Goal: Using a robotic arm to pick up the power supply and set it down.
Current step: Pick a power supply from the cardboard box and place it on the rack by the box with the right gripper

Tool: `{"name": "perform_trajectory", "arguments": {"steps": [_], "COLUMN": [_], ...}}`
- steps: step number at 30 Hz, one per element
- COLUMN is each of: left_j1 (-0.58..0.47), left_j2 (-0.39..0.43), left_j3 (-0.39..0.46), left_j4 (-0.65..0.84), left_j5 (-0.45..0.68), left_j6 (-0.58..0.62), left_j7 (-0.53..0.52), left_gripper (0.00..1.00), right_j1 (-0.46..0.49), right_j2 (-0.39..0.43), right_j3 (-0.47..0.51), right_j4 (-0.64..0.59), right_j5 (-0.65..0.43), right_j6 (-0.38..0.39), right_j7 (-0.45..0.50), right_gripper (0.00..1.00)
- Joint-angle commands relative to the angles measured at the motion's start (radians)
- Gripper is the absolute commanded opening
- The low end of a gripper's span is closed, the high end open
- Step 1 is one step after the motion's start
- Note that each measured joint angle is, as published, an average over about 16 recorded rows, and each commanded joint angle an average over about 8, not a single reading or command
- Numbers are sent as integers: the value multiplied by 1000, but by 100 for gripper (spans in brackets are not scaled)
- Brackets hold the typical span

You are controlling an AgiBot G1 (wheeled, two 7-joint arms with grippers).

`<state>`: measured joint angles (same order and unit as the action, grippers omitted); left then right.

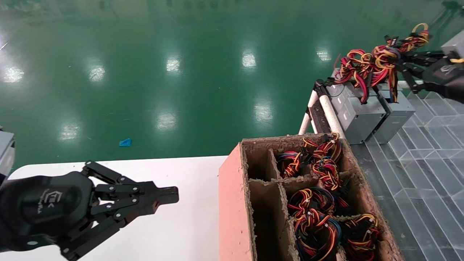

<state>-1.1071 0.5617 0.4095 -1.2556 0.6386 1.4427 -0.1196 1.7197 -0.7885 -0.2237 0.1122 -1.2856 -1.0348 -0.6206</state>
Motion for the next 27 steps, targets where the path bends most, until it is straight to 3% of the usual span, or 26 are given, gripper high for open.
{"name": "perform_trajectory", "arguments": {"steps": [1, 6, 27], "left_j1": [0, 0, 0], "left_j2": [0, 0, 0], "left_j3": [0, 0, 0], "left_j4": [0, 0, 0], "left_j5": [0, 0, 0], "left_j6": [0, 0, 0], "left_j7": [0, 0, 0], "left_gripper": [0, 0, 0], "right_j1": [2, 27, 100], "right_j2": [-9, -22, -10], "right_j3": [-1, -19, -75], "right_j4": [-11, -22, -25], "right_j5": [-2, -27, -107], "right_j6": [9, 11, -2], "right_j7": [-13, -1, 72], "right_gripper": [41, 100, 100]}}
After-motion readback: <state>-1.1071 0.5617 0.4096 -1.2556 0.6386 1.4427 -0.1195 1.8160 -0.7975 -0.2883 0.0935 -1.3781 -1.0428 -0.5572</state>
